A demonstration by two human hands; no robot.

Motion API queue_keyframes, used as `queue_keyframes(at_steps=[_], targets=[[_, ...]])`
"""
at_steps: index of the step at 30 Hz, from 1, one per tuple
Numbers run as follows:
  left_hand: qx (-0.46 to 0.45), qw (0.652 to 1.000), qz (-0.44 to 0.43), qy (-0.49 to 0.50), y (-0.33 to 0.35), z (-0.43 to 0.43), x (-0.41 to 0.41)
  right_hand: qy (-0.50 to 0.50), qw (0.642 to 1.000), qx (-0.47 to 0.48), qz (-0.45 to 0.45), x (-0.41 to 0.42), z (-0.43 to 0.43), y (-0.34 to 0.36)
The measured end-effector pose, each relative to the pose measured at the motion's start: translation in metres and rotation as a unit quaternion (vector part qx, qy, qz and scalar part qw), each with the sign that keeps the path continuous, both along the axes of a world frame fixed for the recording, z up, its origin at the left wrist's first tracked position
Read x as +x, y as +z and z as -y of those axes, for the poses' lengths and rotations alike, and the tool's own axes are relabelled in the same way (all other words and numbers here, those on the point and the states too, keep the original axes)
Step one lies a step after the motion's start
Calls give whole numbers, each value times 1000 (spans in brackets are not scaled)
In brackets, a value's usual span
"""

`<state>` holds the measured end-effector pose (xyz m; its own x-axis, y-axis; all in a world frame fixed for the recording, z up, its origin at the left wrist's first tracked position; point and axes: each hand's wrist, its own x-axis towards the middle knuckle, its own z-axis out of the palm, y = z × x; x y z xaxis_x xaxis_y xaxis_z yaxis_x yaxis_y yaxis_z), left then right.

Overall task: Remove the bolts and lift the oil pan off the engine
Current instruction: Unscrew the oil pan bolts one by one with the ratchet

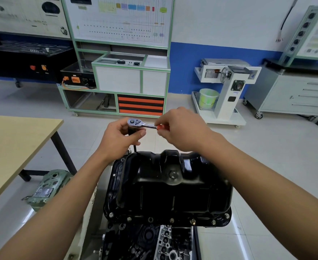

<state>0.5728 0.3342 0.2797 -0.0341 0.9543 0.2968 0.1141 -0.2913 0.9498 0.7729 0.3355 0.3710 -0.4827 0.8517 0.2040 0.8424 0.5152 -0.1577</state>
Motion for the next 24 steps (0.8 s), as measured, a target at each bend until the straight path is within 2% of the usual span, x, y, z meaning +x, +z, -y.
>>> queue_keyframes(at_steps=[5,12,20,24], targets=[[-13,999,18,-47,-2,3,-2,-14,999,44,-5,0,-20,-10],[-11,996,29,-85,-1,4,2,5,1000,1,-24,-1,-38,-26],[10,1000,7,7,1,1,2,-31,998,46,8,11,-12,-14],[25,997,-31,61,-1,0,6,-46,999,24,7,7,9,-7]])
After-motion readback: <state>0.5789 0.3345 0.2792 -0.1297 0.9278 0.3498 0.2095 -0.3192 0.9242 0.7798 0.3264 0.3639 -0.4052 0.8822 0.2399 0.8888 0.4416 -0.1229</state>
